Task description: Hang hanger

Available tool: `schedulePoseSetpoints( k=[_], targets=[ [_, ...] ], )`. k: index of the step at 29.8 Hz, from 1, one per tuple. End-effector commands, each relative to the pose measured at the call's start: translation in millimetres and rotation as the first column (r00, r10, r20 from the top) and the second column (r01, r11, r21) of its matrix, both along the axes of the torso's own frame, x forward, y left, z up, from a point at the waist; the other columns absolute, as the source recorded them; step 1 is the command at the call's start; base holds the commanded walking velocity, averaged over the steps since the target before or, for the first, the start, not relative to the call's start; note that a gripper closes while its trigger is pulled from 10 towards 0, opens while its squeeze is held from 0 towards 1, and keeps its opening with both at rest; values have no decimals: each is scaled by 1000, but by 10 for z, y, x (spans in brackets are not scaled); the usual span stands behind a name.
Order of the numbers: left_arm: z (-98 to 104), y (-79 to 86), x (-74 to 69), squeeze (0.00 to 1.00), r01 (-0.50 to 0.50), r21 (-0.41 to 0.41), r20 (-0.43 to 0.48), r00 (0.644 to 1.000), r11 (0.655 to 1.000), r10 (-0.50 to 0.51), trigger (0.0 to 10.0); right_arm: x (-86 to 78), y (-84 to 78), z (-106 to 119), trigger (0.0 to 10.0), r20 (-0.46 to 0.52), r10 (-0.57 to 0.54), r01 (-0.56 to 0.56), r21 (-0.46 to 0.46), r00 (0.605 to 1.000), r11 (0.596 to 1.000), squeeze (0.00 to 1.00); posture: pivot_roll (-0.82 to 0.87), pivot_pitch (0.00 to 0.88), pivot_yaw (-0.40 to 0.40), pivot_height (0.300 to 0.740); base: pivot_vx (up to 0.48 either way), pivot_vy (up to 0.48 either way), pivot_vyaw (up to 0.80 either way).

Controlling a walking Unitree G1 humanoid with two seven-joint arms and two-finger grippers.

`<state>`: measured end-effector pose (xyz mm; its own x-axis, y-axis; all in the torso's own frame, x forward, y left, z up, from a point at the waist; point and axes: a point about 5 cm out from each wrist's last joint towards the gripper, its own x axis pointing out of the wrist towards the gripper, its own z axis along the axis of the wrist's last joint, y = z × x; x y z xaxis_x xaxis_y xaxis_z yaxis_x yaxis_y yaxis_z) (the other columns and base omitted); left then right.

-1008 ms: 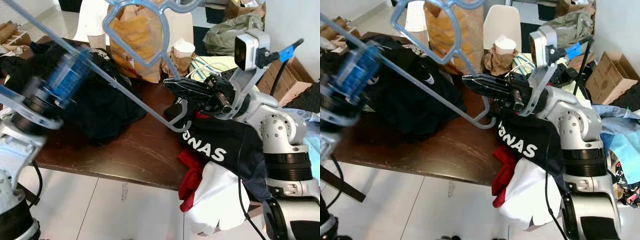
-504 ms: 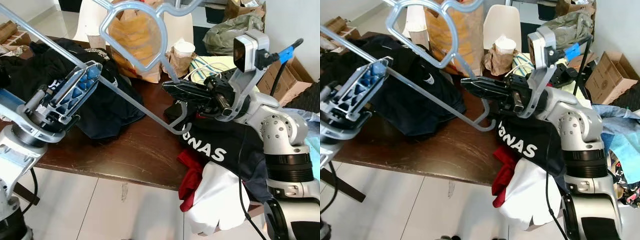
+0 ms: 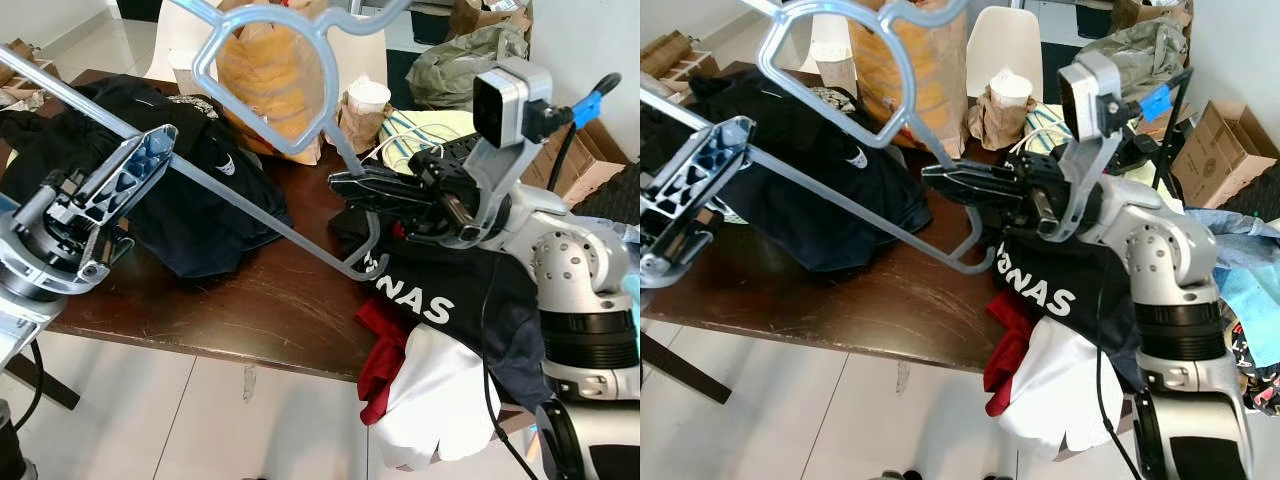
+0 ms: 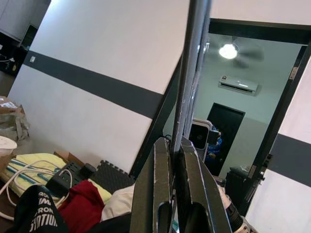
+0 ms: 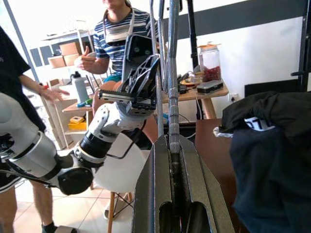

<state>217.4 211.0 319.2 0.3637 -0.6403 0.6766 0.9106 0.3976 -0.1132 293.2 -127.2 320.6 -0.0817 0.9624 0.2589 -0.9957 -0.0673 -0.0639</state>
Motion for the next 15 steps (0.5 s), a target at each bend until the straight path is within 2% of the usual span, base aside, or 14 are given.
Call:
schedulePoseSetpoints(
  k=[1,4,5,7,8,9,10,12,13,15],
  targets=[
    [21,2,-36,0,-4,25,14,1000,1000,3,0,-42,-4,2,0,10,20,-20,-9,1000,1000,0,-21,181,-42,740,0,0,0],
    [38,-11,-55,0,2,35,23,1000,999,-2,0,-78,17,3,0,15,45,-44,-17,999,999,0,-23,176,-45,740,0,0,0],
    [46,-18,-68,0,7,43,28,1000,999,-8,0,-93,37,4,4275,20,52,-52,-15,998,999,0,-23,178,-44,740,0,0,0],
    [46,-18,-68,0,7,43,28,1000,999,-8,0,-93,37,4,4275,20,52,-52,-15,998,999,0,-23,178,-44,740,0,0,0],
    [51,-22,-78,0,11,49,31,999,999,-12,0,-109,54,5,10000,17,72,-72,-10,997,997,0,-24,177,-44,740,0,0,0],
    [51,-22,-78,0,11,49,31,999,999,-12,0,-109,54,5,10000,17,72,-72,-10,997,997,0,-24,177,-44,740,0,0,0],
    [56,-24,-86,0,14,55,34,999,998,-15,0,-141,62,12,10000,12,102,-102,4,995,995,537,-24,177,-45,740,0,0,0],
    [56,-24,-86,0,14,55,34,999,998,-15,0,-141,62,12,10000,12,102,-102,4,995,995,537,-24,177,-45,740,0,0,0],
    [60,-24,-90,0,15,59,36,999,998,-17,0,-162,62,28,10000,7,124,-124,25,992,992,1000,-24,178,-42,740,0,0,0],
    [60,-24,-90,0,15,59,36,999,998,-17,0,-162,62,28,10000,7,124,-124,25,992,992,1000,-24,178,-42,740,0,0,0]
  ],
)
